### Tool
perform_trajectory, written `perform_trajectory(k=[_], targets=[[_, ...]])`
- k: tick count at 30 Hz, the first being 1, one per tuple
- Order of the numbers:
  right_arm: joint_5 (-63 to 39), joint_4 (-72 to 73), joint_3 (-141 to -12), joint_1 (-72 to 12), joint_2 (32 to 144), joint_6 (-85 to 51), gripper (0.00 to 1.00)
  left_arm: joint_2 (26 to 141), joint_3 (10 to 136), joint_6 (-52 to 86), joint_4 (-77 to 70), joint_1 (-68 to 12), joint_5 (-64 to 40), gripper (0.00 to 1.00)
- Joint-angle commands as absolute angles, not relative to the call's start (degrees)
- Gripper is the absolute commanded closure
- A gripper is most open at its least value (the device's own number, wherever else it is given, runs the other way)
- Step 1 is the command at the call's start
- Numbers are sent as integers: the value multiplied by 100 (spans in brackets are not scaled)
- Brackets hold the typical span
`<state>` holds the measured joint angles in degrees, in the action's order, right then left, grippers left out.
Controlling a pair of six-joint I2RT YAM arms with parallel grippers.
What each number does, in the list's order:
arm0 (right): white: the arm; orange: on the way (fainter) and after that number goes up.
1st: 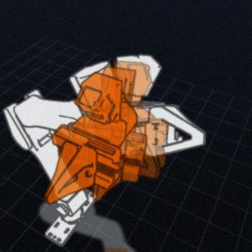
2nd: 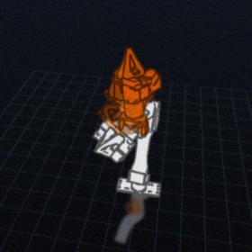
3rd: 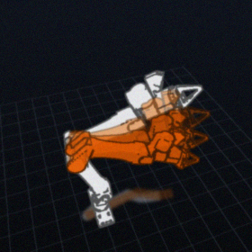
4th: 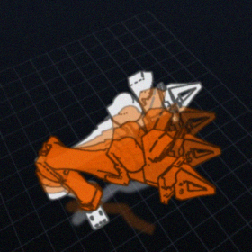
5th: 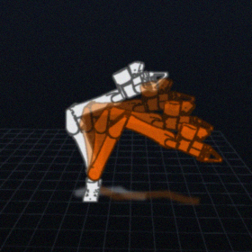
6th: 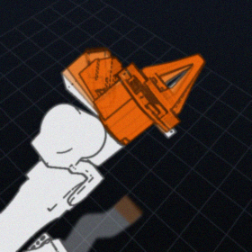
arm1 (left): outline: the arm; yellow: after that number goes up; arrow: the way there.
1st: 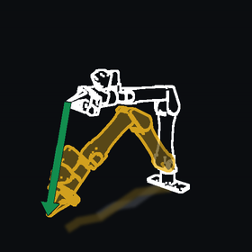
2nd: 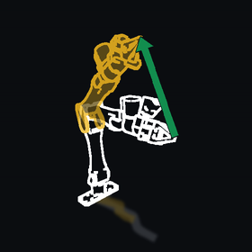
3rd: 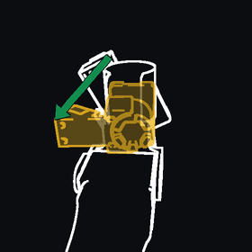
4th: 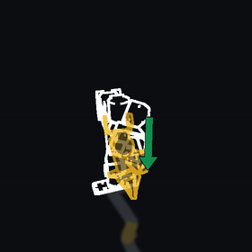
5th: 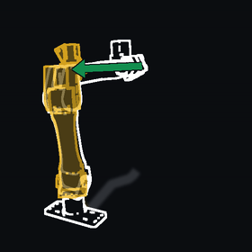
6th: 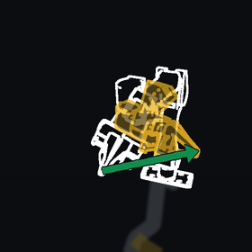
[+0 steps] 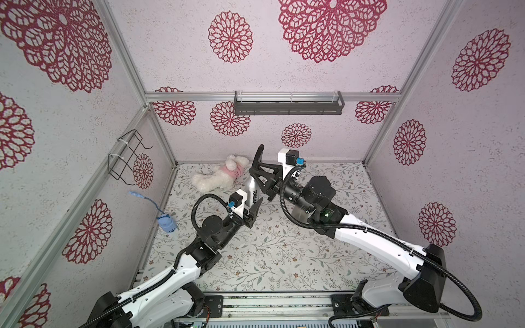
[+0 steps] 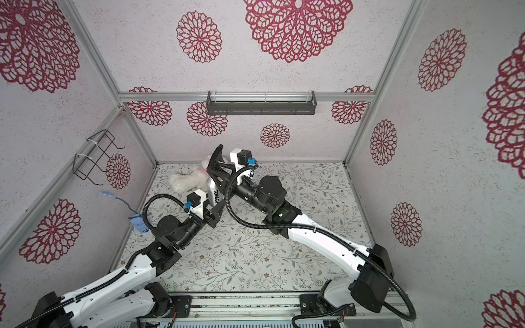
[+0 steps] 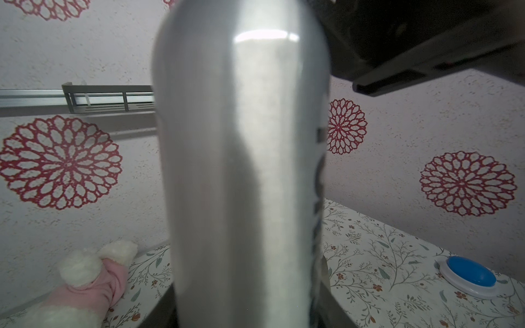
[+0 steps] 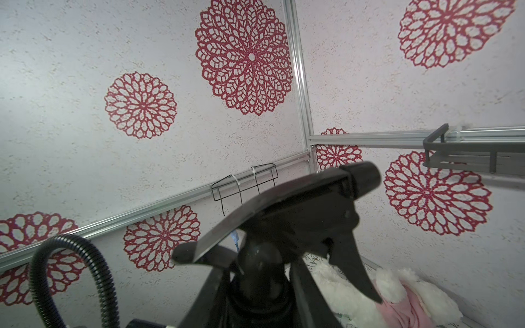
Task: Attach spray nozzles to spray bottles
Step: Insert the spray nozzle into the spray bottle.
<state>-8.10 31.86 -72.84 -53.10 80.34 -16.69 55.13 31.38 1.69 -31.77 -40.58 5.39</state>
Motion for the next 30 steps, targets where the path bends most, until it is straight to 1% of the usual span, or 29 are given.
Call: perform_trajectory(k=[1,6,15,30], targets=[[-1043,3489,-7456,-5344,8013,-1828,73,5534,3321,137,-3476,-4087,475,74],[-973,3350,-7502,-5344,8061,-1698,73,5503,3305,137,-3462,-4091,505,74],[-532,3196,-7285,-5318,7928,-1178,73,5397,3243,179,-3474,-4087,483,74],[-856,3153,-7430,-5056,7937,-1411,73,5370,3187,229,-3489,-4087,486,74]])
